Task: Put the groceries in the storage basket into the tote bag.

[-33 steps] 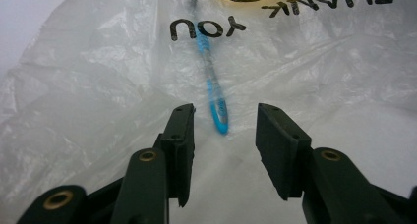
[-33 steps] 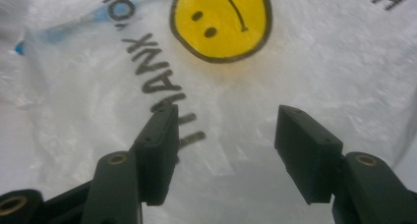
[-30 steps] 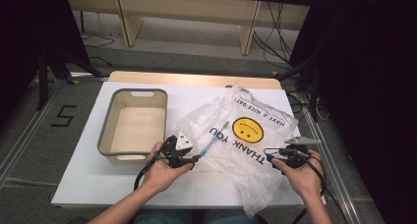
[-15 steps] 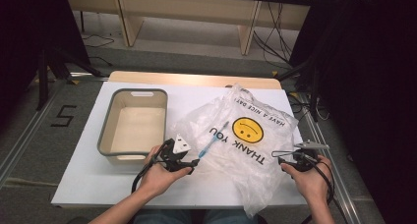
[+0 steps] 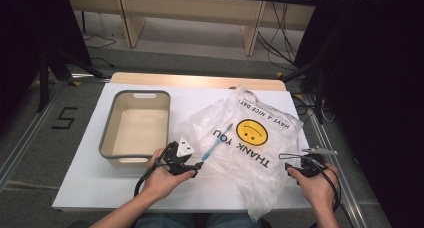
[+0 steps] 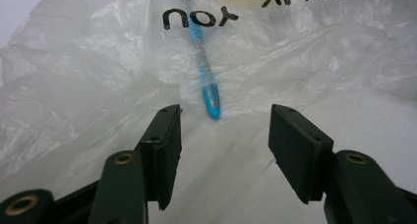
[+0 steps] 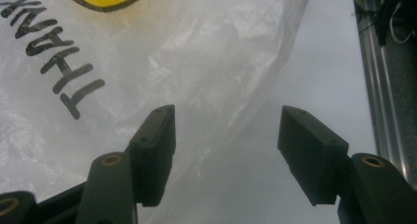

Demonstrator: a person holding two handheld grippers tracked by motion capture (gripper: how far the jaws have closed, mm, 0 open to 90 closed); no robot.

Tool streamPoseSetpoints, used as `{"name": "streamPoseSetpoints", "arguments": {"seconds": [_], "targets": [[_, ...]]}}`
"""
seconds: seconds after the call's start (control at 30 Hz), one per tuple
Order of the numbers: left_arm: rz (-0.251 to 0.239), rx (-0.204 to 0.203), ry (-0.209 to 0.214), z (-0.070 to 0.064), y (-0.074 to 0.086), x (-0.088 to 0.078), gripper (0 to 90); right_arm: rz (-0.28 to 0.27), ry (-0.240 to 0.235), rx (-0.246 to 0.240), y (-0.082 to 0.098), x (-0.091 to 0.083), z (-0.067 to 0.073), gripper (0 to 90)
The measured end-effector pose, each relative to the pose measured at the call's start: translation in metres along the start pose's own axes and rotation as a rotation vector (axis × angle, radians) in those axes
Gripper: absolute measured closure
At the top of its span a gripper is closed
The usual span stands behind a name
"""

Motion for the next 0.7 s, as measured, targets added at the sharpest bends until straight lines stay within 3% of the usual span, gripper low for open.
{"name": "streamPoseSetpoints", "arguments": {"seconds": [0.2,0.47,0.5,0.7], "targets": [[0.008,0.006,0.004,-0.001,0.001,0.002,46.1,0.033,-0.032,0.052,0.008,0.007,0.001,44.3],[0.006,0.007,-0.001,-0.001,-0.002,0.001,46.1,0.033,-0.062,0.074,0.009,0.011,0.002,56.1],[0.007,0.007,-0.002,-0.001,-0.002,0.001,46.1,0.033,-0.079,0.077,0.009,0.011,0.002,66.0],[0.007,0.014,-0.009,0.000,-0.001,0.002,47.2,0.042,-0.109,0.054,0.008,0.012,0.002,89.9]]}}
Point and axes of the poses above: each handheld gripper's, and its own axes: x roughly forward along the jaws, y roughly out of its underside, z roughly to its left, the point moved 5 cm from there along x, roughly forward along the jaws, and after that the axes turned 6 degrees about -x, right-handed, at the moved point
